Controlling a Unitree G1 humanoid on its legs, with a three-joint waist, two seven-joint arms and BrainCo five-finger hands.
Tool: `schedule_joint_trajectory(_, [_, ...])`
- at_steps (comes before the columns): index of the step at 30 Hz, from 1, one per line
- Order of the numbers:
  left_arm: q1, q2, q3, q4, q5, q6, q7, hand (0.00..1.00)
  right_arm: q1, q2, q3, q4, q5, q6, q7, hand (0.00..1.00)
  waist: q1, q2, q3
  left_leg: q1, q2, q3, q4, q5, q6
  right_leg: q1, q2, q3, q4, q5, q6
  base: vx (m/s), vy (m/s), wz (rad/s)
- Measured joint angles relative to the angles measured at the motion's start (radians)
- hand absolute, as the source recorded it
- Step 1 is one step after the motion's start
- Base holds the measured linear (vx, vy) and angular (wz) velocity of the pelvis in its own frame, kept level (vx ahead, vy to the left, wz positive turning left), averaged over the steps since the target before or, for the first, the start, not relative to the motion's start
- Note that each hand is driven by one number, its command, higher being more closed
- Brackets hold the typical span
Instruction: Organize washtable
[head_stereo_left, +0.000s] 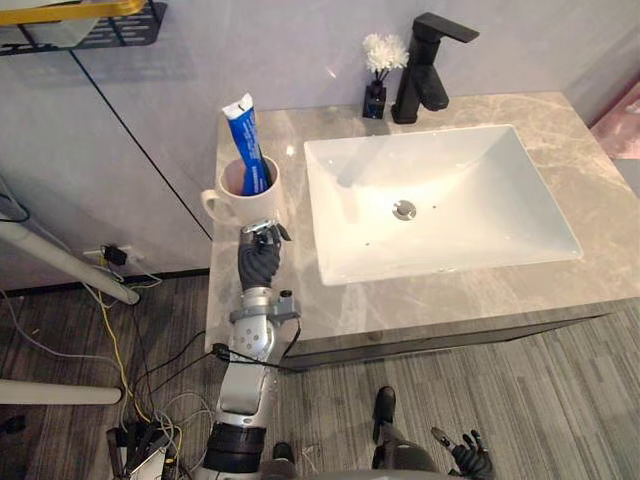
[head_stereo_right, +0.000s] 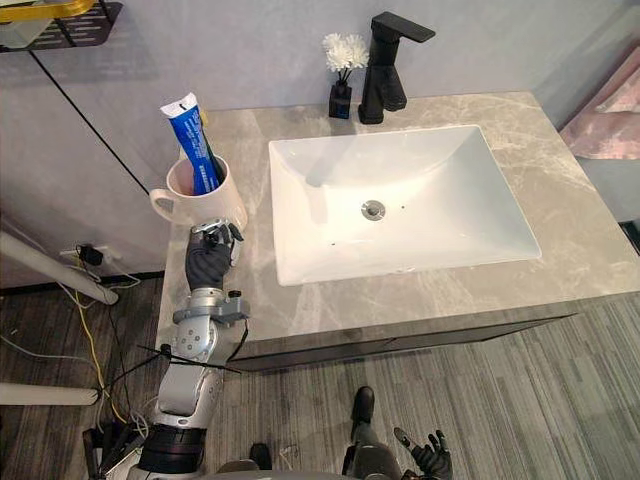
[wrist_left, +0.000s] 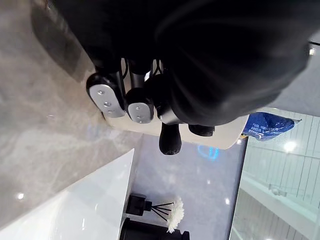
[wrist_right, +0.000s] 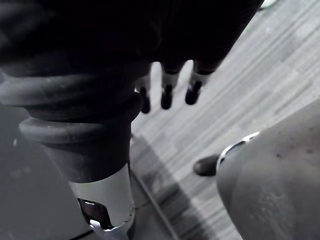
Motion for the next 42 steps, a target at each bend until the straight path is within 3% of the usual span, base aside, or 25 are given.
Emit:
schedule_joint_trajectory(9, [-0.048,0.010,0.035,0.000,0.000,0.004,0.009,1.00,0.001,0.000,0.011,-0.070,-0.007,0.000,0.002,0.00,0.000,-0.001,0.016,-0.032,-0.002,0.000,0.004,0.000,0.000,-0.031,0.000,0.003,0.000,0.004,-0.001,0.00,0.000,0.00])
schedule_joint_trajectory(19, [-0.186,0.067,0.051,0.036,-0.002,0.007,0.030,1.00,0.002,-0.001,0.018,-0.112,-0.006,0.000,0.004,0.00,-0.002,-0.002,0.051,-0.057,-0.003,0.000,0.011,0.000,0.000,-0.054,0.000,0.006,0.000,0.007,-0.001,0.00,0.000,0.00])
schedule_joint_trajectory(25, [-0.274,0.147,0.076,0.067,-0.003,0.007,0.047,1.00,0.002,-0.001,0.018,-0.135,-0.004,-0.001,0.021,0.00,-0.003,-0.004,0.076,-0.086,-0.005,-0.001,0.018,0.000,0.000,-0.086,-0.001,0.016,0.000,0.015,-0.005,0.00,-0.017,-0.03])
schedule_joint_trajectory(42, [-0.381,0.224,0.092,0.090,-0.012,0.006,0.070,1.00,0.007,-0.004,0.027,-0.195,0.014,-0.037,0.023,0.00,0.000,-0.009,0.116,-0.168,-0.003,-0.013,0.053,0.002,-0.003,-0.150,-0.002,0.022,0.000,0.035,-0.017,0.00,0.000,0.00])
